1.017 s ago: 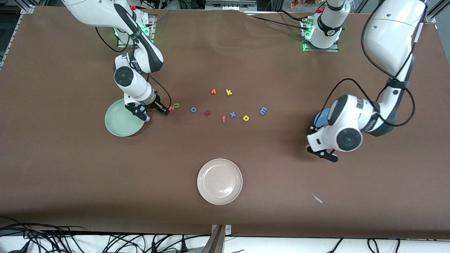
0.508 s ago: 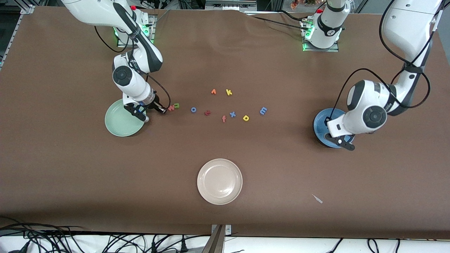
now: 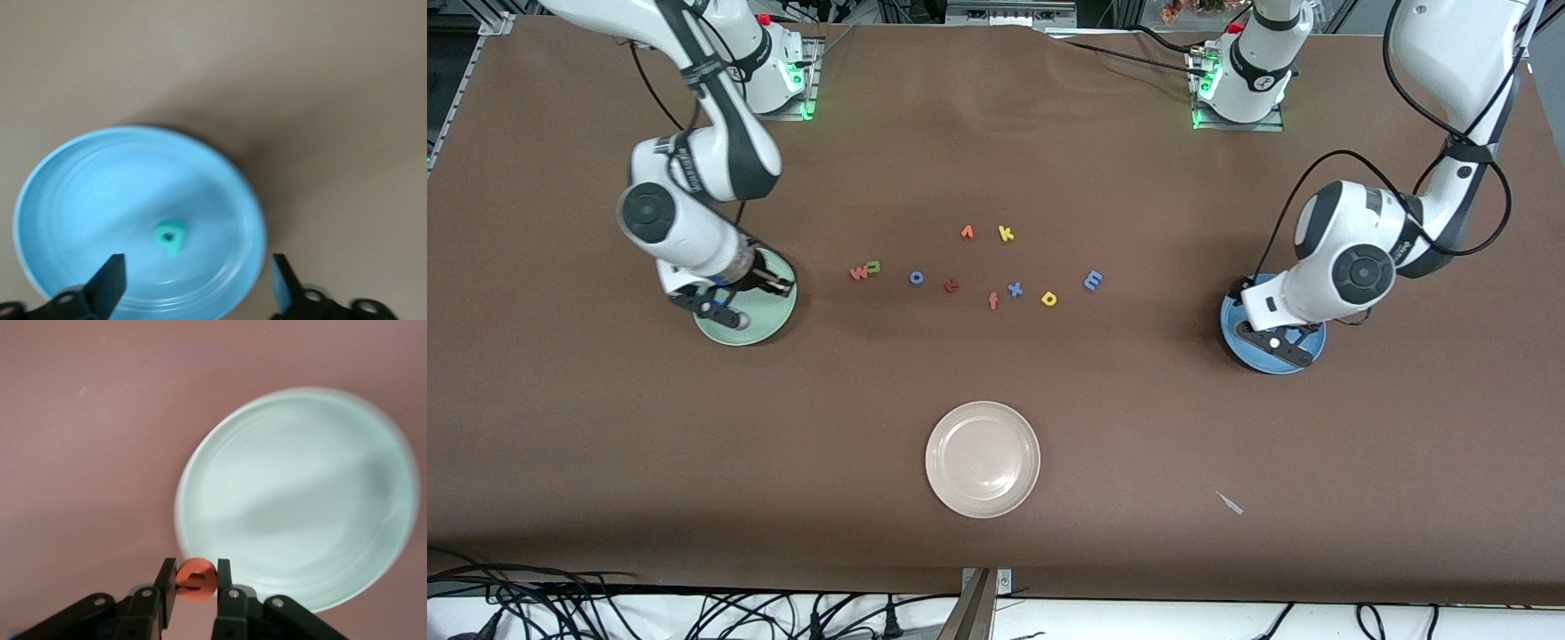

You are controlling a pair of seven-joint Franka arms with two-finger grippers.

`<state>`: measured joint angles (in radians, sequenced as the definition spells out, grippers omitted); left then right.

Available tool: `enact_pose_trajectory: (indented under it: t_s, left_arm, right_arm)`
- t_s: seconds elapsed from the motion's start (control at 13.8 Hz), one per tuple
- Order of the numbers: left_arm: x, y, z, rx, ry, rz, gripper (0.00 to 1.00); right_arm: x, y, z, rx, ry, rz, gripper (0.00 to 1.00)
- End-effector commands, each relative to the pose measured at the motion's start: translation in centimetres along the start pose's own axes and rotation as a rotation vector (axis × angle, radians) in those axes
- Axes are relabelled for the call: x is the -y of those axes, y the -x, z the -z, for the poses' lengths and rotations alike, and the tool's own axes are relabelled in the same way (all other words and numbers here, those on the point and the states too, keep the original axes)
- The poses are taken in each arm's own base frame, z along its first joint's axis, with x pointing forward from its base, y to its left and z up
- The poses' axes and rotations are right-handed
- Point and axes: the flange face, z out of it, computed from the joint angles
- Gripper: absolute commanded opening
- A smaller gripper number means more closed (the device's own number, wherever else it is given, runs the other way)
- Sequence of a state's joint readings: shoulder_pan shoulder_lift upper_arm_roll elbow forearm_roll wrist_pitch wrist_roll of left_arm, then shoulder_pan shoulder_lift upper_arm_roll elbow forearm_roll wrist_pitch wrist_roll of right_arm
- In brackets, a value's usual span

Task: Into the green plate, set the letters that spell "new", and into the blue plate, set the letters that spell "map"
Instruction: 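Drop the orange e and teal letter onto the green and blue plates, then grasp the pink m and blue letter with the right and left grippers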

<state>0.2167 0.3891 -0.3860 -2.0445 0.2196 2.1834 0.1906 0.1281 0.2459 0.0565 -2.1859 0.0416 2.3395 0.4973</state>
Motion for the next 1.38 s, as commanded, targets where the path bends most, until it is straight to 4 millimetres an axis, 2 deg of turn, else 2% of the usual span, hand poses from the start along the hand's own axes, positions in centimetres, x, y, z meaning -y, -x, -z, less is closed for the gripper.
enact_pose_trajectory:
  t_s: [0.0, 0.07, 0.15, 0.29, 0.36, 0.51, 0.8, 0.87, 1.02, 1.31]
  left_arm:
    - [-3.9, -0.9, 0.7, -0.005, 0.033, -0.018, 1.0]
    - [-5.8, -1.4, 1.0, -0.014, 0.046, -0.039, 1.0]
    - [-7.5, -1.7, 1.4, -0.02, 0.053, -0.047, 1.0]
    - [-11.3, -2.6, 1.9, -0.05, 0.063, -0.061, 1.0]
    - [-13.4, -3.2, 1.2, -0.066, 0.079, -0.054, 1.0]
    - [-18.6, -4.2, -0.2, -0.096, 0.084, -0.033, 1.0]
    - [-24.4, -4.8, -2.5, -0.123, 0.07, -0.007, 1.0]
    - [-25.1, -4.9, -3.8, -0.127, 0.037, 0.002, 1.0]
    - [-25.5, -4.9, -5.6, -0.128, -0.027, 0.004, 1.0]
    - [-25.8, -5.2, -6.7, -0.126, -0.021, 0.012, 1.0]
  right_arm:
    - [-2.7, -1.2, -0.6, 0.023, 0.014, 0.059, 0.37]
    - [-2.9, -1.0, -0.9, 0.031, 0.015, 0.048, 0.54]
    - [-2.9, -0.9, -1.0, 0.033, 0.014, 0.041, 0.63]
    - [-2.5, -0.5, -1.2, 0.039, 0.017, -0.011, 0.67]
    - [-2.1, -0.3, -1.2, 0.039, 0.017, -0.033, 0.67]
    - [0.5, 1.2, -1.5, 0.045, 0.013, -0.083, 0.68]
    - [6.5, 5.0, -1.7, 0.041, -0.01, -0.262, 0.67]
    - [7.8, 5.9, -2.0, 0.039, -0.019, -0.296, 0.67]
    - [8.6, 6.8, -2.8, 0.036, -0.031, -0.341, 0.67]
    - [9.8, 9.1, -6.1, 0.012, -0.076, -0.405, 0.67]
